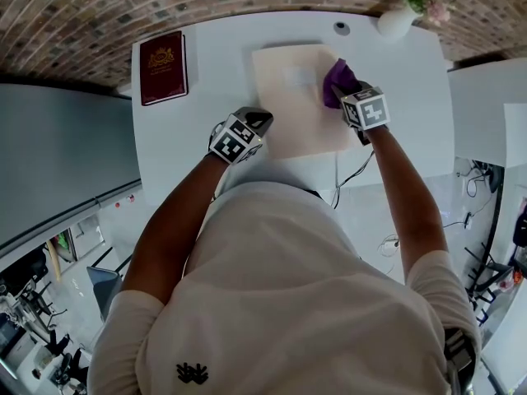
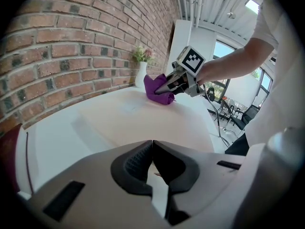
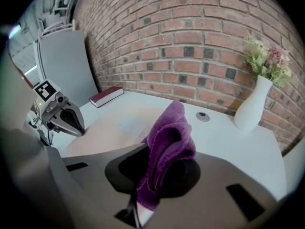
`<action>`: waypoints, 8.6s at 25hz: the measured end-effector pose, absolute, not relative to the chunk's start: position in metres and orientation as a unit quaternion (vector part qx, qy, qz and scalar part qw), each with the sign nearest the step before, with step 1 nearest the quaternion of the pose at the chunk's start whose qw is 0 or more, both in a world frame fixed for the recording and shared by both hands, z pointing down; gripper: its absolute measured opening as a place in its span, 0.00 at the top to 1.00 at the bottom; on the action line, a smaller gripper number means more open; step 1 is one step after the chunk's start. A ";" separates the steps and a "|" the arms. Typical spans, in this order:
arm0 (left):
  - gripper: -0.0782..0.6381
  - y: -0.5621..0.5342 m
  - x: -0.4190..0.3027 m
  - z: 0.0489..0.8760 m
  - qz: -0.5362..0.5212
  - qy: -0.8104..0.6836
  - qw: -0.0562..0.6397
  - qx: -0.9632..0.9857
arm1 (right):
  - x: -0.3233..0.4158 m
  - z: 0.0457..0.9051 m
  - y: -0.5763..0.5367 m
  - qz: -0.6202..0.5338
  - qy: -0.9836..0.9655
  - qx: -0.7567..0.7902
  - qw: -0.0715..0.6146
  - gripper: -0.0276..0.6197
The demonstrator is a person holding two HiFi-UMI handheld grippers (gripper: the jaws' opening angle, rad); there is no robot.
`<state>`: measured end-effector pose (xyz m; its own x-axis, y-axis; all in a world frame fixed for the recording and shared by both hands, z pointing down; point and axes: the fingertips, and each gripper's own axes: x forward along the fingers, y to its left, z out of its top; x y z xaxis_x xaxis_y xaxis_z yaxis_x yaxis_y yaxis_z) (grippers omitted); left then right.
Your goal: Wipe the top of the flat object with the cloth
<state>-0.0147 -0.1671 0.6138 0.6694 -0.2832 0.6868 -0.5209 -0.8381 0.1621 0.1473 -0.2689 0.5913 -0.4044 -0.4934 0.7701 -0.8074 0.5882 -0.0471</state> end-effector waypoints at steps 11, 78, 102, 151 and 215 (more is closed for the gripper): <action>0.86 -0.165 -0.014 0.613 0.338 -0.222 0.174 0.898 | 0.148 0.572 -0.277 0.203 -0.807 0.418 0.364 0.84; 0.86 -0.169 -0.013 0.613 0.342 -0.217 0.172 0.898 | -0.010 0.566 -0.297 0.181 -0.870 0.297 0.349 0.84; 0.86 -0.169 -0.014 0.614 0.340 -0.226 0.174 0.896 | 0.092 0.595 -0.323 0.186 -0.829 0.358 0.388 0.84; 0.86 -0.174 -0.013 0.609 0.344 -0.230 0.185 0.891 | 0.065 0.596 -0.377 0.178 -0.835 0.342 0.393 0.84; 0.86 0.071 -0.119 0.463 0.177 -0.194 0.184 0.947 | 0.039 0.507 0.100 0.233 -0.817 0.454 0.271 0.84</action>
<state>-0.1189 0.0715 0.4634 0.8621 -0.3030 0.4061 -0.4333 -0.8564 0.2807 0.0394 0.1004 0.5070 -0.4415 -0.6149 0.6534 -0.8669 0.4802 -0.1339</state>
